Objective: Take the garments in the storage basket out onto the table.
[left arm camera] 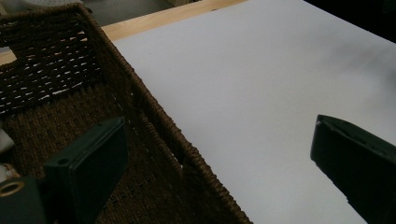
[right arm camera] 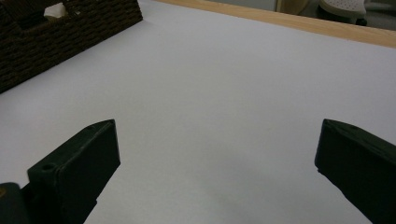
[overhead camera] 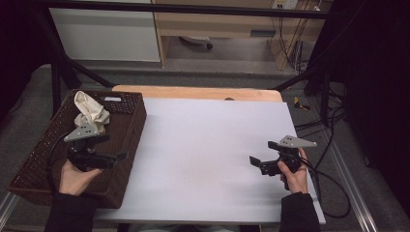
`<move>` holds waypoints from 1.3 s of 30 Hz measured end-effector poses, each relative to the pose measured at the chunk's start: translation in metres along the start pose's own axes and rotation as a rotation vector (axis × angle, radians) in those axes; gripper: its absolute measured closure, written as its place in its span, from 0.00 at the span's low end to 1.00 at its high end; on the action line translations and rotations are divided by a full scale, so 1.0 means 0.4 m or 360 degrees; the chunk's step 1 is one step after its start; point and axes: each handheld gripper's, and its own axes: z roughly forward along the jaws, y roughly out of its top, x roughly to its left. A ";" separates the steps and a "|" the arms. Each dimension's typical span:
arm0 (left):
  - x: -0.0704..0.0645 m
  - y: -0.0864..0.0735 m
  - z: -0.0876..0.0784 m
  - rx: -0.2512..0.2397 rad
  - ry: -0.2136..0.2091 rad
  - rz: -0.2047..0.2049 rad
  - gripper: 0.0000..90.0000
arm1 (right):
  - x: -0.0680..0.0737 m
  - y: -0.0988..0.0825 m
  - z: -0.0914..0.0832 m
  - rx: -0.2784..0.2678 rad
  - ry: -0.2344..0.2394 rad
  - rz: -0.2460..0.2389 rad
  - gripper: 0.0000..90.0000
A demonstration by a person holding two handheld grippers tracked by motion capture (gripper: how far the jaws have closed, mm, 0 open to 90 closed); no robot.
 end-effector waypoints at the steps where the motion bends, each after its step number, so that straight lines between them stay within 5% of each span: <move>1: 0.001 0.000 -0.002 0.0000 0.0003 0.0000 0.05 | 0.000 0.000 0.000 0.0002 -0.0002 0.0002 0.01; 23: 0.044 0.037 -0.088 -0.0011 0.0146 -0.0012 0.05 | 0.002 -0.001 0.004 0.0005 -0.0011 0.0001 0.01; 39: 0.110 0.097 -0.117 0.0082 0.0282 -0.0027 0.05 | 0.003 -0.001 0.005 0.0008 -0.0013 -0.0003 0.01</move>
